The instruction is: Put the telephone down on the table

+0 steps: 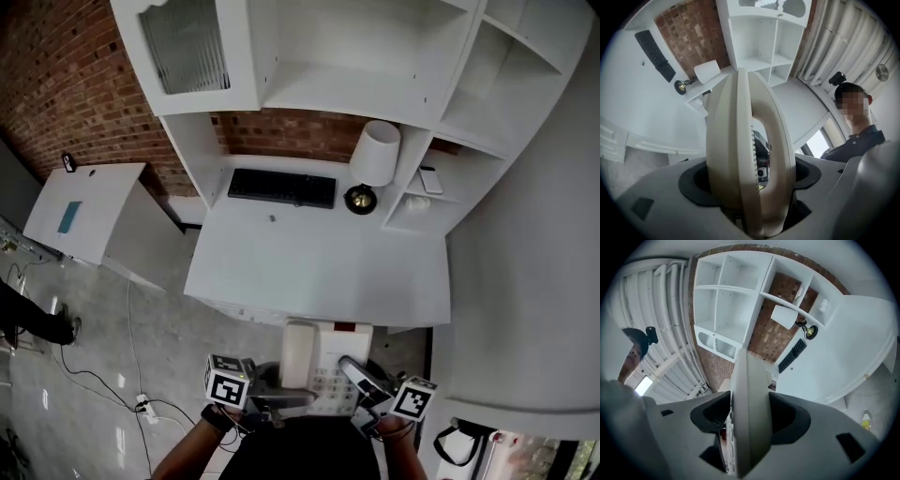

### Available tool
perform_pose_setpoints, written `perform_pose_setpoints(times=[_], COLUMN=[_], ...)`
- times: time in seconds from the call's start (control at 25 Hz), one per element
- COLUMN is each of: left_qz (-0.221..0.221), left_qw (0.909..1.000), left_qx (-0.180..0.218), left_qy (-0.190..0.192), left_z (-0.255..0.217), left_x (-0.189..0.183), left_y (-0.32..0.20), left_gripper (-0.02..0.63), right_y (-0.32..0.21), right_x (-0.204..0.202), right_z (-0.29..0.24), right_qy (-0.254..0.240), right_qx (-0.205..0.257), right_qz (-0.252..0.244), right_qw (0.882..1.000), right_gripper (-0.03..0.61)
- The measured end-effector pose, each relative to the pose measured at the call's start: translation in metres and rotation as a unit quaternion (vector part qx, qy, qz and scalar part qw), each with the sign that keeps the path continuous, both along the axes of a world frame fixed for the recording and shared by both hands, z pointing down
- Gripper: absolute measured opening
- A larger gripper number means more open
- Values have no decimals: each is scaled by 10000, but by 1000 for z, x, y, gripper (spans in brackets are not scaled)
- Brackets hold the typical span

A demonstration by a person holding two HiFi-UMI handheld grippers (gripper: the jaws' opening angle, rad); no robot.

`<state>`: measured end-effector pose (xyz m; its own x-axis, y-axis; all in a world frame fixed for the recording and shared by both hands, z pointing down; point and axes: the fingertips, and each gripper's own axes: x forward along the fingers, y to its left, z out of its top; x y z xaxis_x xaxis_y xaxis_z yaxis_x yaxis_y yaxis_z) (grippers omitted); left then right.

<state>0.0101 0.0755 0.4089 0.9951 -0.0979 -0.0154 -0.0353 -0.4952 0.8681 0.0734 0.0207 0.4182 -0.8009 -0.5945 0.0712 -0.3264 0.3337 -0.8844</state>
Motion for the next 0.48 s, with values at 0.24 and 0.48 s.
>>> perform_pose_setpoints(times=[0.24, 0.48], left_qz=[-94, -113], left_qw=[9999, 9998], left_qx=[-14, -5], left_qy=[-105, -136], left_z=[-8, -5], left_x=[34, 50], left_y=[-92, -153], left_gripper=[422, 422], right_y=[-94, -155], right_x=[33, 48], right_z=[-9, -7], right_qy=[-131, -246], right_qx=[45, 9], right_qz=[-86, -17], right_qw=[9999, 9997], right_gripper=[240, 236])
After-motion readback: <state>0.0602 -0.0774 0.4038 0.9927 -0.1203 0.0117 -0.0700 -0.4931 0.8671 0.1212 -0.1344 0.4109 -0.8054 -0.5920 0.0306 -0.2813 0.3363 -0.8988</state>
